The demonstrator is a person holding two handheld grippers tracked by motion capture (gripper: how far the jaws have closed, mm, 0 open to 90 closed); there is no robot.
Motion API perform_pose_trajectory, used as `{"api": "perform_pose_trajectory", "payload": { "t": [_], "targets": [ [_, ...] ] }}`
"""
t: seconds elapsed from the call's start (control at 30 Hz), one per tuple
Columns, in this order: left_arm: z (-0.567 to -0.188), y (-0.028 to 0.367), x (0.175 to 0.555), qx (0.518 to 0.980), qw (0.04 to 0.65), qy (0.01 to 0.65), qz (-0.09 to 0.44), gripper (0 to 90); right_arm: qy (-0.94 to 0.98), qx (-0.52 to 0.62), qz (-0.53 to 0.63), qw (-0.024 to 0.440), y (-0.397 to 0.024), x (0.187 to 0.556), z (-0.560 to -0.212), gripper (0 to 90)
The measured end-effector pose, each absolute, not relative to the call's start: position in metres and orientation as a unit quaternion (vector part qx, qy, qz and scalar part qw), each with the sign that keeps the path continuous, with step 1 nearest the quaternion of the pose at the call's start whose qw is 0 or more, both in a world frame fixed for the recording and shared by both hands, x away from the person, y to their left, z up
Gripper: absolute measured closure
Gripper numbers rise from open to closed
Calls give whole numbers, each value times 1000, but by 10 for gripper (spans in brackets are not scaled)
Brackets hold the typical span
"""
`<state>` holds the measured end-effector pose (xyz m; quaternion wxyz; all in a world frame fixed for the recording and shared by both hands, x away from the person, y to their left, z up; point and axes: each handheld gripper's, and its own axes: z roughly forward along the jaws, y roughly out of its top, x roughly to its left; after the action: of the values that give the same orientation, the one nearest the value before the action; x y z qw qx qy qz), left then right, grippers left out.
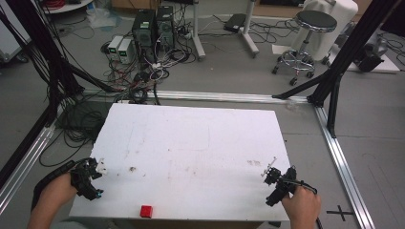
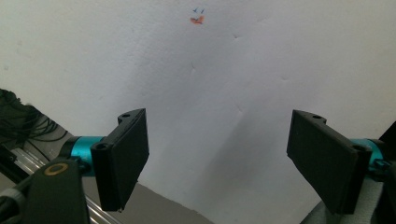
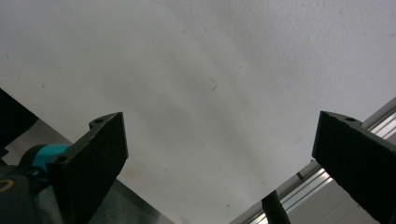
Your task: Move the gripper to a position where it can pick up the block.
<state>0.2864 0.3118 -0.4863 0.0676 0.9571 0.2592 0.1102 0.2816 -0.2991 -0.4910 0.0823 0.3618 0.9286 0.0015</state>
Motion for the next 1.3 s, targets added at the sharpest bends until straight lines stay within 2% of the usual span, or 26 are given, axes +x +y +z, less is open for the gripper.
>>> {"api": "perform_pose_trajectory", "payload": {
  "t": [0.37, 1.3],
  "targets": [
    [-485, 311, 286, 957, 74, 257, 112, 212, 930, 360, 2, 80, -298, 281, -490, 26],
    [-484, 289, 281, 974, 80, 178, 115, 210, 932, 353, -2, 79, -296, 281, -489, 26]
  ]
}}
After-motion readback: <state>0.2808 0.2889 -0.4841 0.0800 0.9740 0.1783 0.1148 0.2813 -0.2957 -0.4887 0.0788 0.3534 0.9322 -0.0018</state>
